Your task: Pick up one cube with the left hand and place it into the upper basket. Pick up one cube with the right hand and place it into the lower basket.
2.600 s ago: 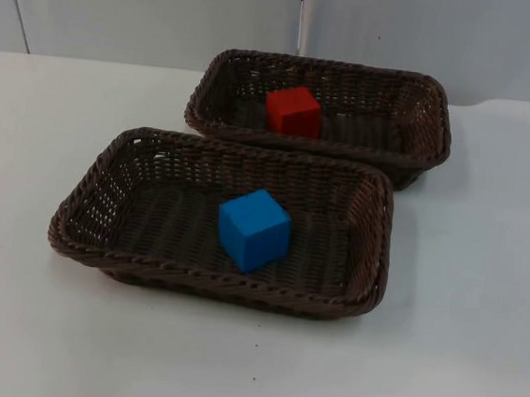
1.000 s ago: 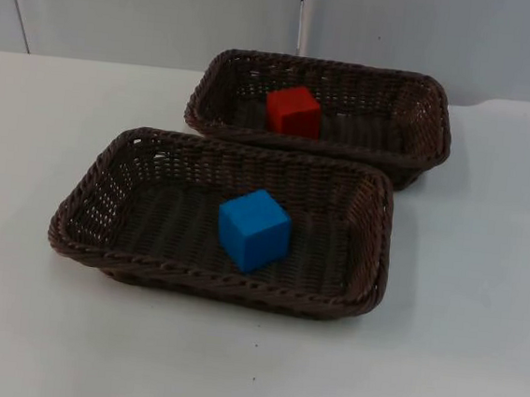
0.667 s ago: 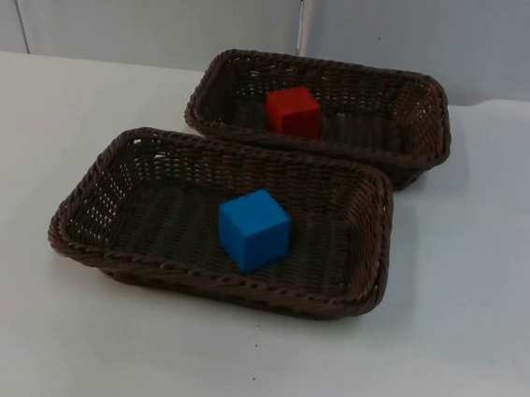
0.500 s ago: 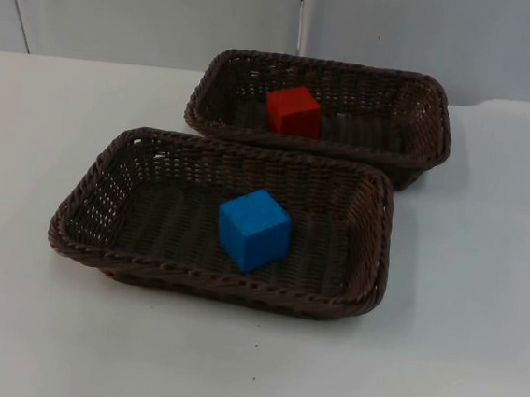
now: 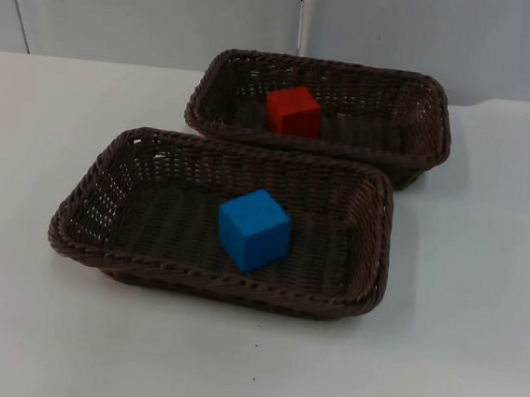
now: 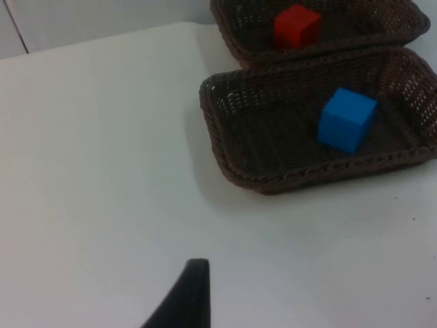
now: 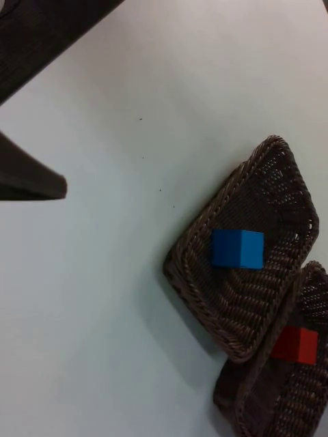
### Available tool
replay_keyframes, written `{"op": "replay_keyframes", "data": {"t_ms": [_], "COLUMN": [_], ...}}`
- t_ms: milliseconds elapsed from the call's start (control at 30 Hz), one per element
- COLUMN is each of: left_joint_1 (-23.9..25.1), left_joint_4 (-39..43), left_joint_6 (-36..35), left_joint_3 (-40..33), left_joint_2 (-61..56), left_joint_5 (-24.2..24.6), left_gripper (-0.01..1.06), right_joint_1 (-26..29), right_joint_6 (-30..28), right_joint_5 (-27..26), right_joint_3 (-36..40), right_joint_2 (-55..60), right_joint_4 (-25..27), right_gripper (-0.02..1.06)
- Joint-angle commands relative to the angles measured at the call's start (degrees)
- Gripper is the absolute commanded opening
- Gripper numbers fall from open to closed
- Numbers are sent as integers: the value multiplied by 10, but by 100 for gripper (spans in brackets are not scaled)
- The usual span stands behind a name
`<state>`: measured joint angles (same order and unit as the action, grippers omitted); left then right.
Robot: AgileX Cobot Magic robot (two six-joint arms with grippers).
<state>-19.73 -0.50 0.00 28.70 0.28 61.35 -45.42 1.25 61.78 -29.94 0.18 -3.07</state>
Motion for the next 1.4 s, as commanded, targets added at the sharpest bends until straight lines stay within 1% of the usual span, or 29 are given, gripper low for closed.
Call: {"op": "replay_keyframes", "data": {"t_ms": [0,1133,1200,1333,1367], "left_joint_1": [-2,-2,0,32,32], "left_joint_4": [1,1,1,5,5], "left_joint_6": [0,0,0,0,0], "left_joint_3": [-3,-3,-3,-3,-3], "left_joint_2": [-3,-3,-3,-3,-3], "left_joint_5": [2,2,2,2,2], "left_gripper": [105,105,105,105,105], "right_joint_1": [0,0,0,0,0], "right_joint_6": [-7,-7,-7,-7,-7], "right_joint_5": [1,-1,-1,-1,-1], "right_joint_3": [4,4,4,4,4], "right_joint_2": [-2,-2,-2,-2,-2], "right_joint_4": [4,4,4,4,4], "right_gripper": [105,105,105,105,105]}}
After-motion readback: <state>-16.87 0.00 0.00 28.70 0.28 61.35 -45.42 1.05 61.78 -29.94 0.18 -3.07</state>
